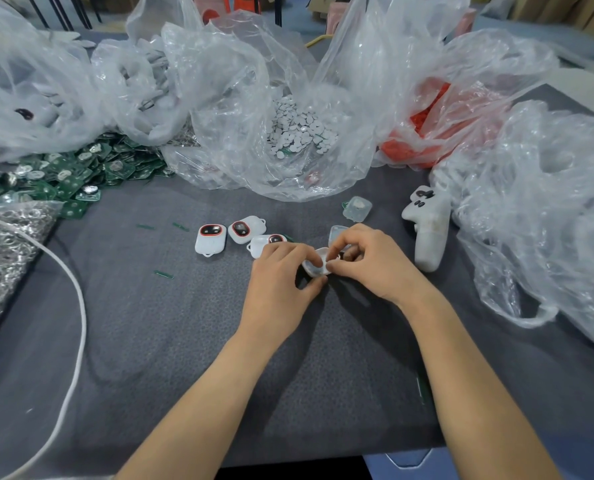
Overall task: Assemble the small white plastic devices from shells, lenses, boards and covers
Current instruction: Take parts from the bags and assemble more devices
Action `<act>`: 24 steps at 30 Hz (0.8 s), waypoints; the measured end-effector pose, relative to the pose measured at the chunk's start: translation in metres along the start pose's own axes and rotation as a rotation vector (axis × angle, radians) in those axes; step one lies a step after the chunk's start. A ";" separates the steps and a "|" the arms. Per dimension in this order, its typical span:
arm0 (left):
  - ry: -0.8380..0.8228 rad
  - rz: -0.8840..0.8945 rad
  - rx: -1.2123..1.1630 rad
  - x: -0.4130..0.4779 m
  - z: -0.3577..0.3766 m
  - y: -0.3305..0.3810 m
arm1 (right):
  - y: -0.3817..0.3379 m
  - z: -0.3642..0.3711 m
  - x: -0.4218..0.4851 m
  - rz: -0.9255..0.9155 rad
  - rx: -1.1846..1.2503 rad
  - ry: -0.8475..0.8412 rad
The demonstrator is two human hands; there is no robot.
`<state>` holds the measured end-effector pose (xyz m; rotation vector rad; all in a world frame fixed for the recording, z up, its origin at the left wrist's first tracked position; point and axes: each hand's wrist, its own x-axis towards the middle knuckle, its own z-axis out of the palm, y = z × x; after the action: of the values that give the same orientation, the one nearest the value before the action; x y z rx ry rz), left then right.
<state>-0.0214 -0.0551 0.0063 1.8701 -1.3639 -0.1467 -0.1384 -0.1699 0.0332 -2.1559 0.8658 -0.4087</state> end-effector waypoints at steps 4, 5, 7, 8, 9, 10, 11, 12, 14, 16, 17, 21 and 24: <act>-0.006 0.006 0.003 0.000 0.000 0.000 | -0.002 0.001 0.000 -0.005 0.004 0.003; -0.007 0.003 0.003 0.000 0.000 0.000 | -0.002 0.002 0.000 -0.005 -0.003 0.005; -0.005 0.000 0.000 0.000 0.001 0.000 | -0.001 0.002 0.000 -0.001 -0.028 0.023; -0.005 -0.003 -0.001 0.000 0.001 -0.001 | -0.001 0.003 0.000 0.003 -0.039 0.033; -0.006 -0.007 -0.004 0.000 0.001 0.000 | 0.000 0.003 0.001 0.006 -0.047 0.040; -0.007 -0.011 -0.008 0.000 0.001 0.000 | 0.000 0.003 0.001 0.008 -0.052 0.043; -0.009 -0.013 -0.012 0.000 0.001 0.000 | 0.001 0.002 0.001 0.010 -0.052 0.046; -0.009 -0.013 -0.015 0.000 0.001 0.000 | 0.001 0.002 0.002 0.012 -0.051 0.050; -0.009 -0.015 -0.013 0.000 0.000 0.000 | 0.001 0.003 0.002 0.012 -0.050 0.062; 0.002 -0.026 -0.013 0.000 0.000 0.000 | 0.001 0.003 0.002 0.013 -0.049 0.067; 0.010 -0.032 -0.020 0.000 0.000 0.000 | 0.000 0.002 0.002 0.011 -0.048 0.069; 0.015 -0.018 -0.019 -0.001 0.001 -0.002 | 0.000 0.000 0.001 -0.006 -0.056 0.089; -0.003 -0.008 -0.011 -0.001 0.002 -0.002 | -0.001 0.002 0.002 -0.001 -0.045 0.117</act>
<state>-0.0212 -0.0547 0.0032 1.8676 -1.3550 -0.1609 -0.1357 -0.1695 0.0329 -2.1913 0.9474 -0.5251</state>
